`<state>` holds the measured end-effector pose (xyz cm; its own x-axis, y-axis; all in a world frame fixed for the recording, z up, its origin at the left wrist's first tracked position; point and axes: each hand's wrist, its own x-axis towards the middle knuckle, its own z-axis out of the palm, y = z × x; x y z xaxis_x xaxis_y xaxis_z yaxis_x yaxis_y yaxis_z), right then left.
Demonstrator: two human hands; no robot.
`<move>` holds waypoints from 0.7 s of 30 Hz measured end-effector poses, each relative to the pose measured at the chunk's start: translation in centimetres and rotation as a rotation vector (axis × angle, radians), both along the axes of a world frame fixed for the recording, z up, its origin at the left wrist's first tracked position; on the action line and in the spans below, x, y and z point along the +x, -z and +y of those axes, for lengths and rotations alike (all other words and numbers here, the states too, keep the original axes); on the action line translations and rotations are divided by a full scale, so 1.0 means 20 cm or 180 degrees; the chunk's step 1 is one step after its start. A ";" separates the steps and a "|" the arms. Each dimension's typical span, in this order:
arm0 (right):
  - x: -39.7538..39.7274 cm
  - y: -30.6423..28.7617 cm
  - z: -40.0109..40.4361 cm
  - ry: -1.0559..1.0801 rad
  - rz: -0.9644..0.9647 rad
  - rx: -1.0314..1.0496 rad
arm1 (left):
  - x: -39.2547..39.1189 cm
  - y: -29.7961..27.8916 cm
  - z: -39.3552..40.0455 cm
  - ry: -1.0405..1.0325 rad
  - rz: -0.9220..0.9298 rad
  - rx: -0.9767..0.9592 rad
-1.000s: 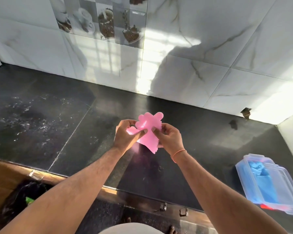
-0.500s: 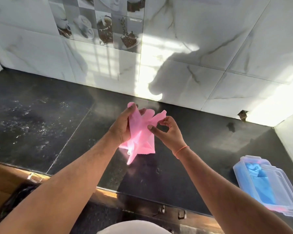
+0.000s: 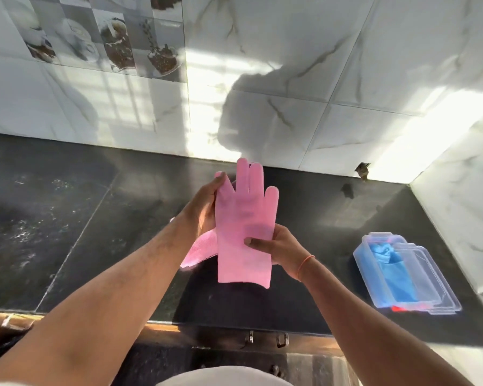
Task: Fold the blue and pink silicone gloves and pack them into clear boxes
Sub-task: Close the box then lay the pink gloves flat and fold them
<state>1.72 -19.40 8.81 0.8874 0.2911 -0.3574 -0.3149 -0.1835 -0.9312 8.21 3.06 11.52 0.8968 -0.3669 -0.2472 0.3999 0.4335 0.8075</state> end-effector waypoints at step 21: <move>-0.23 0.25 -0.94 0.1154 0.0879 -0.0496 | 0.18 0.45 -1.04 0.0507 0.0690 0.0595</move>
<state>-2.95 -38.23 3.75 0.7876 -0.0953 -0.6087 -0.6159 -0.1468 -0.7740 11.91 -17.74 2.48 0.7509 -0.4285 -0.5025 0.6222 0.2038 0.7559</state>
